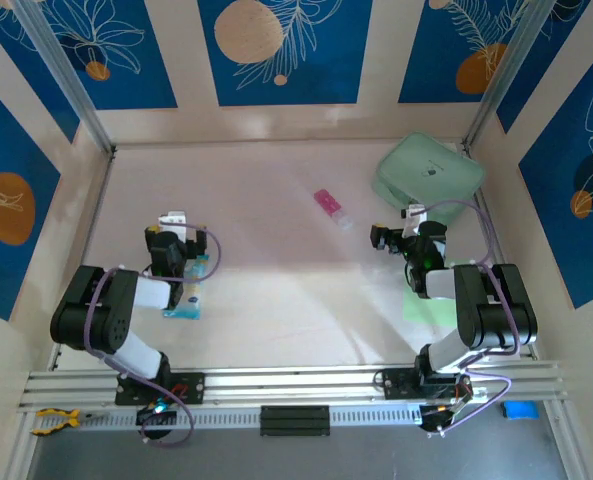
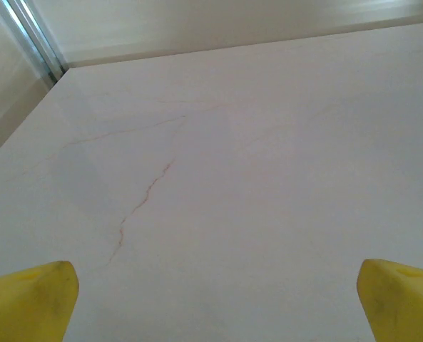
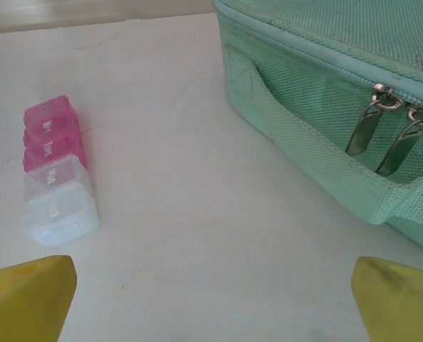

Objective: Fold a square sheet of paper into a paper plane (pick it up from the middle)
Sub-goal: Move the square sheet of paper to the bottom-center of the table.

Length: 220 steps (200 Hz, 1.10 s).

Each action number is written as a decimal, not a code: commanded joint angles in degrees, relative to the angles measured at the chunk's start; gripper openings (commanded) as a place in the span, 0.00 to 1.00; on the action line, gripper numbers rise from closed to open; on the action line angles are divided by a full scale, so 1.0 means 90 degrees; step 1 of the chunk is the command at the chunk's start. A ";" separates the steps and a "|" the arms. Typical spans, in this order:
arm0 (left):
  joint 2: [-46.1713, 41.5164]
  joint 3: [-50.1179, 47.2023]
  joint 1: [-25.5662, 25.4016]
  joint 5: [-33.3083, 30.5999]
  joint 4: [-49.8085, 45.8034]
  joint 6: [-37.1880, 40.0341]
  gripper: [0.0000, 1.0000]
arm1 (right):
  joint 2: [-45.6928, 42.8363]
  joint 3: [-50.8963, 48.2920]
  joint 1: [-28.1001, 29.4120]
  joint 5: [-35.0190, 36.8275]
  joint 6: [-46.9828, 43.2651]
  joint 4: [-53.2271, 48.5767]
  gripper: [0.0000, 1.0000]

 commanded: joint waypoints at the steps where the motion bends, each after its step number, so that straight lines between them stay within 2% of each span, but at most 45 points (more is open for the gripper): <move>1: 0.0025 -0.0039 0.0068 0.0152 0.0212 -0.0015 1.00 | -0.0042 0.0117 0.0006 -0.0103 -0.0049 0.0105 0.99; 70: 0.0024 -0.0035 0.0075 0.0145 0.0220 -0.0015 1.00 | -0.0016 0.0175 -0.0108 -0.0308 0.0017 0.0032 0.99; 220: 0.0025 -0.0068 0.0069 0.0158 0.0256 0.0004 1.00 | -0.0042 0.0126 -0.0036 -0.0201 -0.0037 0.0080 0.99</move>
